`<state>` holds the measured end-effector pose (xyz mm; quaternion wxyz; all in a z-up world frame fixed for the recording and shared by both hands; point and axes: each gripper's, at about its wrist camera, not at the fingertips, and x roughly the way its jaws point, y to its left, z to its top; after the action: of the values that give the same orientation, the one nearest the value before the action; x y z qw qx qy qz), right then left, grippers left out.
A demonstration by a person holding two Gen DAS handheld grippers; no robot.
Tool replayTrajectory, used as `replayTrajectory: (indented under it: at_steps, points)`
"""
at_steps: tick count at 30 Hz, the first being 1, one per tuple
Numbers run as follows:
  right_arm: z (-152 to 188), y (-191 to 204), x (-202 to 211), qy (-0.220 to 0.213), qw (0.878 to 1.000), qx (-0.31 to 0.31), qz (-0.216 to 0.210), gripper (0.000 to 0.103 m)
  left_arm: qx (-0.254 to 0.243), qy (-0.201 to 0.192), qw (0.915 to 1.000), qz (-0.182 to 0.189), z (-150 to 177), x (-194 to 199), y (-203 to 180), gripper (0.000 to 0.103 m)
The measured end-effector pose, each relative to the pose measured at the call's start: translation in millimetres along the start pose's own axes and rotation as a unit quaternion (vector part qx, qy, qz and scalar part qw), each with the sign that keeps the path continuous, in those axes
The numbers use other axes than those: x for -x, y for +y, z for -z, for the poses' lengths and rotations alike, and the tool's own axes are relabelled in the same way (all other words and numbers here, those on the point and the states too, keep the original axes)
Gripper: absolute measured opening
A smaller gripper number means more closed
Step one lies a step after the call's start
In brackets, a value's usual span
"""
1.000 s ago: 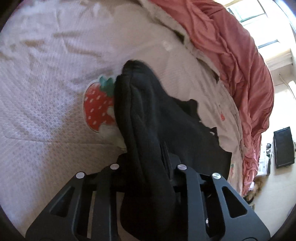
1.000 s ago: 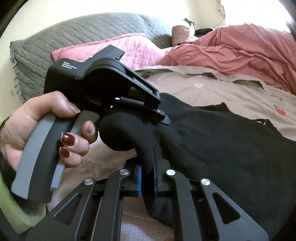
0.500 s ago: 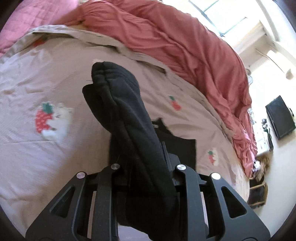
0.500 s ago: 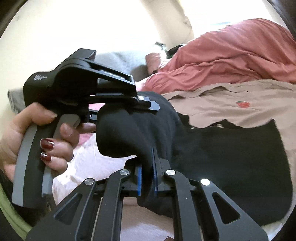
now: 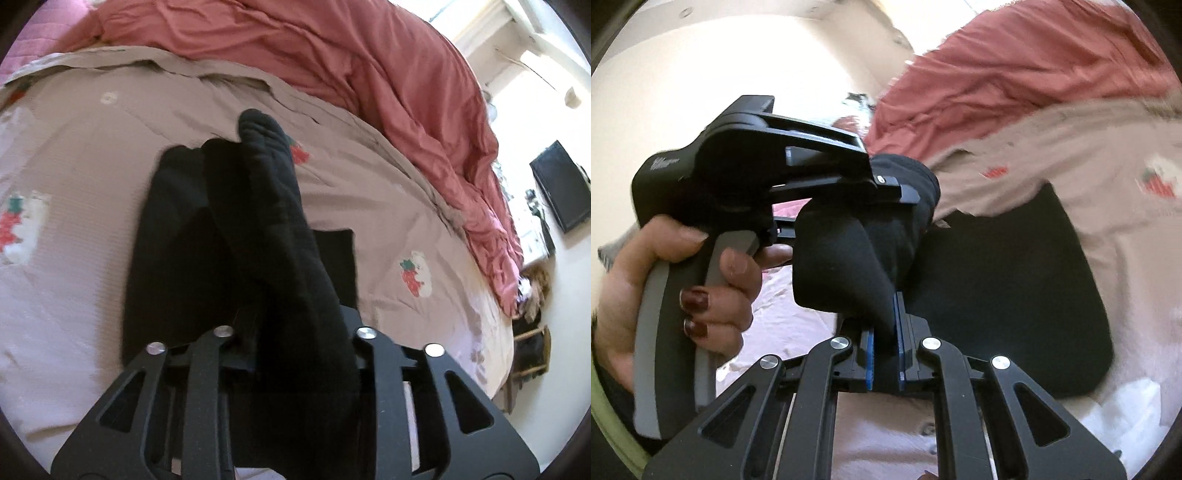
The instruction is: Fold small clothes
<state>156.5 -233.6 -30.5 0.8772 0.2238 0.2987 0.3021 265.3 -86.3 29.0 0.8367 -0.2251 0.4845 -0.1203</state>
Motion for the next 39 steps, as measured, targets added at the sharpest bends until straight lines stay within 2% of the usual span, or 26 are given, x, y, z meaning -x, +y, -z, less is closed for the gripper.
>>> replayTrajectory:
  at_steps: [2, 4, 6, 9, 11, 14, 16, 20, 21, 24, 25, 29, 31, 32, 34, 39]
  points:
    - [2.5, -10.7, 3.0, 0.006, 1.000, -0.016, 0.004, 0.008, 0.002, -0.002, 0.9986, 0.052, 3.7, -2.0, -2.7, 0.057]
    - [4.6, -22.4, 3.2, 0.012, 0.999, -0.027, 0.020, 0.008, 0.010, -0.012, 0.9956, 0.093, 6.5, 2.9, -2.1, 0.070]
    - [8.6, -38.9, 3.6, 0.021, 0.998, -0.046, 0.035, 0.008, 0.003, -0.042, 0.9955, 0.085, 10.1, 15.7, 2.8, 0.070]
    - [15.6, -57.5, 4.4, 0.040, 0.995, -0.079, 0.037, 0.012, 0.002, -0.077, 0.9963, 0.037, 18.5, 31.7, 24.9, 0.068]
    - [17.4, -54.1, 7.0, 0.042, 0.996, -0.062, 0.045, 0.013, 0.011, -0.093, 0.9956, 0.003, 24.4, 37.5, 42.4, 0.066]
    - [18.8, -48.0, 13.0, 0.047, 0.997, -0.035, 0.058, 0.016, -0.005, -0.115, 0.9904, -0.077, 34.5, 39.1, 63.4, 0.065]
    - [14.8, -47.7, 16.9, 0.051, 0.996, -0.025, 0.067, 0.022, -0.014, -0.115, 0.9884, -0.099, 38.0, 36.3, 72.1, 0.064]
    - [-0.8, -47.2, 44.5, 0.029, 0.994, 0.000, 0.106, 0.031, -0.035, -0.095, 0.9922, -0.073, 52.4, 15.2, 82.2, 0.064]
    - [-5.2, -48.0, 47.8, 0.024, 0.993, 0.003, 0.112, 0.036, -0.044, -0.094, 0.9923, -0.068, 55.1, 10.7, 81.4, 0.064]
    - [-33.3, -52.6, 46.3, 0.015, 0.993, 0.011, 0.121, 0.037, -0.066, -0.107, 0.9903, -0.059, 65.3, 8.4, 83.3, 0.064]
    - [-41.9, -53.4, 41.7, 0.017, 0.992, 0.013, 0.123, 0.040, -0.071, -0.110, 0.9906, -0.039, 65.3, 11.2, 88.6, 0.064]
    - [-72.9, -54.9, -4.6, 0.081, 0.992, 0.021, 0.095, 0.046, -0.060, -0.111, 0.9918, 0.018, 64.9, 17.9, 107.0, 0.071]
    - [-80.0, -56.1, -24.6, 0.108, 0.988, 0.029, 0.104, 0.048, -0.058, -0.112, 0.9916, 0.031, 66.2, 20.7, 110.7, 0.071]
    - [-83.4, -59.5, -38.9, 0.125, 0.986, 0.029, 0.110, 0.048, -0.061, -0.113, 0.9911, 0.034, 66.7, 23.0, 111.4, 0.072]
    - [-88.1, -68.1, -54.2, 0.129, 0.982, 0.017, 0.136, 0.048, -0.071, -0.116, 0.9902, 0.031, 68.2, 26.1, 108.7, 0.072]
    - [-95.8, -94.7, -81.6, 0.154, 0.979, -0.035, 0.132, 0.049, -0.094, -0.134, 0.9864, 0.015, 71.5, 32.2, 102.2, 0.077]
